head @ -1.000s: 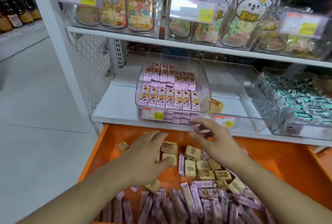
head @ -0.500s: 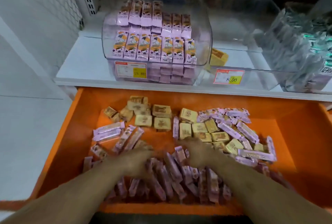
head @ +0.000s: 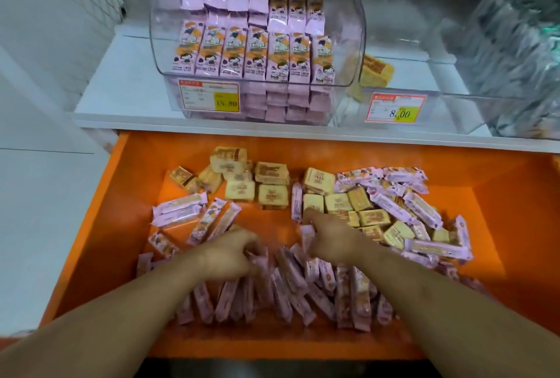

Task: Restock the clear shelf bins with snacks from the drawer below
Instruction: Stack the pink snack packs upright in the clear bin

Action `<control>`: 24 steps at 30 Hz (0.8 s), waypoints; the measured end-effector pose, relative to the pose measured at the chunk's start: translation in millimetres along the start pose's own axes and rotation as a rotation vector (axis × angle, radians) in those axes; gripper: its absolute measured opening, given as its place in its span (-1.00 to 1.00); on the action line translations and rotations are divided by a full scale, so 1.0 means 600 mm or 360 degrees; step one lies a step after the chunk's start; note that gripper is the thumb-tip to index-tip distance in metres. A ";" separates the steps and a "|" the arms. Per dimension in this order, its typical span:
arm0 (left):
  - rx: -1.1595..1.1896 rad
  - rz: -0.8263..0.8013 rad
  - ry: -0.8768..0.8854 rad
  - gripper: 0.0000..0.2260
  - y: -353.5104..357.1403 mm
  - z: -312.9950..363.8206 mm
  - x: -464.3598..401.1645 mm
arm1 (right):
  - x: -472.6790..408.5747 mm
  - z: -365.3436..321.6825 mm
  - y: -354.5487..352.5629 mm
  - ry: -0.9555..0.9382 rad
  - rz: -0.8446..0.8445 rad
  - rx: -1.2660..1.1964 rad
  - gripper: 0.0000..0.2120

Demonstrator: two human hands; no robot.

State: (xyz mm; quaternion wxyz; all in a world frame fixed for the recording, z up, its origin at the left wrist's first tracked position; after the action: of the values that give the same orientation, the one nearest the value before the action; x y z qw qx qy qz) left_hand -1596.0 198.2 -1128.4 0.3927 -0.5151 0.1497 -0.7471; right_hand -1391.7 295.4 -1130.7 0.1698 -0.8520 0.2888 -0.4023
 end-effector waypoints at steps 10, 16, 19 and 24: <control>0.1329 0.0394 -0.0048 -0.77 -0.186 0.095 0.140 | 0.128 -0.185 -0.160 -0.0089 0.0126 -0.0718 -0.44; 0.1753 0.0461 0.0096 -0.76 -0.260 0.170 0.252 | 0.263 -0.278 -0.211 -0.0355 0.0071 -0.1439 -0.42; 0.1607 0.0564 0.0009 -0.67 -0.267 0.177 0.281 | 0.299 -0.299 -0.209 -0.0463 -0.0008 -0.1833 -0.37; 0.1865 0.0287 0.0014 -0.69 -0.267 0.198 0.291 | 0.288 -0.312 -0.195 -0.0491 -0.0017 -0.2300 -0.48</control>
State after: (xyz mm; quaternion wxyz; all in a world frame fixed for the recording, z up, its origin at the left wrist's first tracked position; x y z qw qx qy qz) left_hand -1588.2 194.1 -863.7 0.6729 -0.1946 -0.2430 -0.6710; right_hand -1408.5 267.2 -852.6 -0.3969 -0.7997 0.4504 0.0116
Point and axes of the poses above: each hand's wrist, its own x-axis away from the middle knuckle, its own y-axis out of the palm, z = x × y, the point moved 5 cm from there along -x, towards the middle knuckle, and after that the axes turned 15 degrees about -x, right-handed, at the moved point
